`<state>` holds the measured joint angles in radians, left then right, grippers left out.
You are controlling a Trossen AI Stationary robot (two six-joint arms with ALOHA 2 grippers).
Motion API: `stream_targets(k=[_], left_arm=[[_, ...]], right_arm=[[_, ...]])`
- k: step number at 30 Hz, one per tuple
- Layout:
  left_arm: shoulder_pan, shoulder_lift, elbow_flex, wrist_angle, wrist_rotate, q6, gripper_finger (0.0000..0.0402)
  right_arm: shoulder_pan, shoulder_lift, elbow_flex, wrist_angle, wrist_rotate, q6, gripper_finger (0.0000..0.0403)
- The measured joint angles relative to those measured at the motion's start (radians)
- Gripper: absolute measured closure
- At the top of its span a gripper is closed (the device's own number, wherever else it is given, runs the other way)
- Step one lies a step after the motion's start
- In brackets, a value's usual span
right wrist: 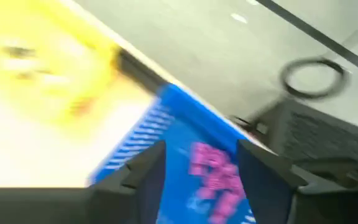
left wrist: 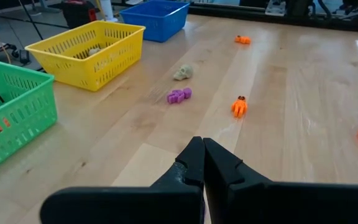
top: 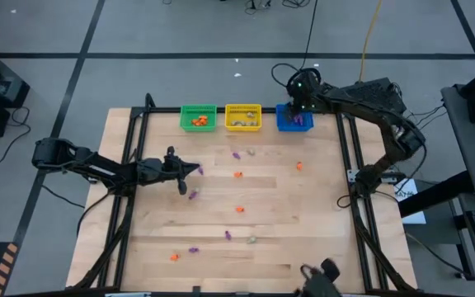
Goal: Sort Halloween decoration
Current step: Put the violet skeleton toy into the blue bin
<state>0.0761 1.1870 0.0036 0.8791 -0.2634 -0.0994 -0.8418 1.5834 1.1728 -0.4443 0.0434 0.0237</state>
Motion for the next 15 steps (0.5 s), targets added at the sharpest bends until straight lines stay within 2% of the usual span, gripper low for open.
stream_targets(k=[2, 5, 12, 15], left_arm=[[0.000, 0.000, 0.000, 0.000, 0.000, 0.000, 0.0402], [0.000, 0.000, 0.000, 0.002, -0.001, 0.000, 0.0402], [0.000, 0.000, 0.000, 0.003, -0.001, -0.001, 0.0402], [0.000, 0.000, 0.000, 0.002, -0.001, -0.001, 0.0402]], right_arm=[[0.050, -0.034, 0.000, -0.011, -0.058, 0.016, 0.0215], [0.157, -0.059, 0.000, -0.019, -0.075, 0.018, 0.0234], [0.421, -0.027, 0.000, 0.059, -0.073, 0.071, 0.0340], [0.506, 0.003, 0.000, 0.116, -0.073, 0.097, 0.0370]])
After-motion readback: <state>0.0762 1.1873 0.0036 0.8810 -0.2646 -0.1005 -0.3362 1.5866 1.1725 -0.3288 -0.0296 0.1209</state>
